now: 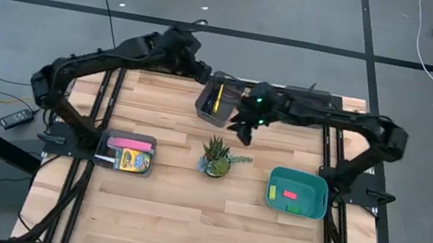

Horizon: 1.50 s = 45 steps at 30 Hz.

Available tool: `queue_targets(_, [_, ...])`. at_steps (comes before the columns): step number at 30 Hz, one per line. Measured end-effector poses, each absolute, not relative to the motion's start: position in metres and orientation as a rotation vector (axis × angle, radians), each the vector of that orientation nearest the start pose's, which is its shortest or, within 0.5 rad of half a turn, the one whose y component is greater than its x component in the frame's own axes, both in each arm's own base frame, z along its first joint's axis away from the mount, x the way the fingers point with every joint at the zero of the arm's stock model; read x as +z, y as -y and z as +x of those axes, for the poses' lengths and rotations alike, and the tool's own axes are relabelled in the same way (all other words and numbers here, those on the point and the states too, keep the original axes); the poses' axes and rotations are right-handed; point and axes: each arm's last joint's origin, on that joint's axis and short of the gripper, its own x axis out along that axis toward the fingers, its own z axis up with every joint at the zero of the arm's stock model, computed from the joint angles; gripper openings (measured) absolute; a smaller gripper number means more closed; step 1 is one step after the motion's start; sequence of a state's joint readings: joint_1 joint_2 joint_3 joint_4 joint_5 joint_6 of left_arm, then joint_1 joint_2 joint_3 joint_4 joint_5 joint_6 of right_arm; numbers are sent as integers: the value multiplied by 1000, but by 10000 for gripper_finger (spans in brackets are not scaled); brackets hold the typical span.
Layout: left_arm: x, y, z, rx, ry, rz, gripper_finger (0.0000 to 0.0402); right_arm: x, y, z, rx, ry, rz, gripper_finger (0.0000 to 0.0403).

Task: Sort crayons/erasers/pens/pencils in bins
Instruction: Adjust the bins

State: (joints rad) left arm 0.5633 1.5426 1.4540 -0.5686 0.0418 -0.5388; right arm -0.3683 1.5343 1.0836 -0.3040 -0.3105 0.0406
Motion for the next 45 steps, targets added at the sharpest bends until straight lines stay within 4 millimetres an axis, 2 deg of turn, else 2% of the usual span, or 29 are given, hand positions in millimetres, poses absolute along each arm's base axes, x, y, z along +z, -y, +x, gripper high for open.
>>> queue_targets(7, [376,-167,264,658,-392,-700,121,209,99,342,93,-712,273,161])
queue_targets(11, [385,-163,256,657,-359,-701,115,190,101,350,52,-747,275,161])
queue_targets(16, [388,-161,251,663,-365,-704,112,169,114,352,-32,-794,331,161])
queue_targets(21, [387,-162,250,667,-370,-706,114,170,131,348,-125,-772,351,161])
queue_targets(26, [387,-163,250,669,-368,-705,110,173,145,345,-146,-728,358,161])
queue_targets(36, [387,-164,249,665,-375,-684,110,172,150,341,-215,-751,342,161])
queue_targets(45, [387,-164,249,663,-378,-676,108,170,162,334,-323,-764,403,161])
